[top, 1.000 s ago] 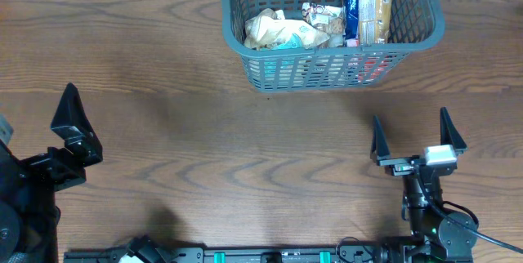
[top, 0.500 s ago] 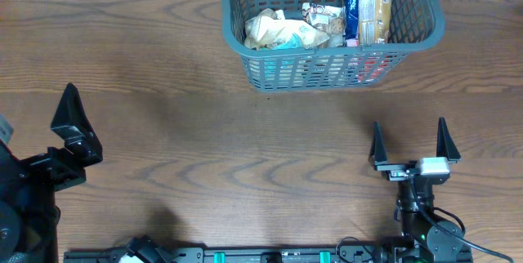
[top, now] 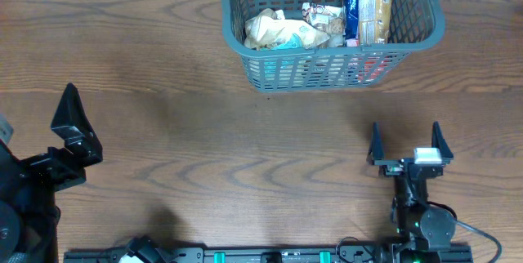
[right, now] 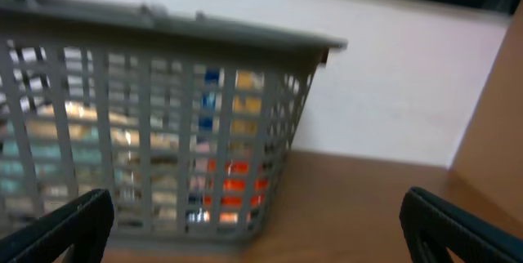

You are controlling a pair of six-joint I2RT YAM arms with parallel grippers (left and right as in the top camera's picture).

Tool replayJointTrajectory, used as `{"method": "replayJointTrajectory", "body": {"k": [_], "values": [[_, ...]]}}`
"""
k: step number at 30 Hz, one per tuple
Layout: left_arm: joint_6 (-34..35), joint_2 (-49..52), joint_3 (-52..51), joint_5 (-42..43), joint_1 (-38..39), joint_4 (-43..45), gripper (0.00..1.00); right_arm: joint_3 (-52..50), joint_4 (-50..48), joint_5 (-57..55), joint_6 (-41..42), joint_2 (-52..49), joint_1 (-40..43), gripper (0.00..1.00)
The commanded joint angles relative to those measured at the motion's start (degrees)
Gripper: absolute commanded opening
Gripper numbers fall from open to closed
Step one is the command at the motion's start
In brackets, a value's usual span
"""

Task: Pack container

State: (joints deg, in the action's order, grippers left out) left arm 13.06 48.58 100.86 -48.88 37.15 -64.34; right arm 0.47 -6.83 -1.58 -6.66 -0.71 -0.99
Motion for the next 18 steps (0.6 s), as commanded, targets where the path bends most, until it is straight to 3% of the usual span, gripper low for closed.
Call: {"method": "replayJointTrajectory", "body": {"k": [1,8,18], "values": [[-0.37,-0.02,0.20,-1.14,-0.20,-0.13,0.99,-0.17,2.32,-0.74,-0.26,0.44,-0.83,0.99],[-0.37,-0.02,0.20,-1.14,-0.20,-0.13,0.99,-0.17,10.86,1.46,-0.26,0.44,-0.83,0.99],[-0.37,-0.02,0.20,-1.14,-0.20,-0.13,0.99,-0.17,11.13,1.62,-0.26,0.44,-0.81,0.99]]}}
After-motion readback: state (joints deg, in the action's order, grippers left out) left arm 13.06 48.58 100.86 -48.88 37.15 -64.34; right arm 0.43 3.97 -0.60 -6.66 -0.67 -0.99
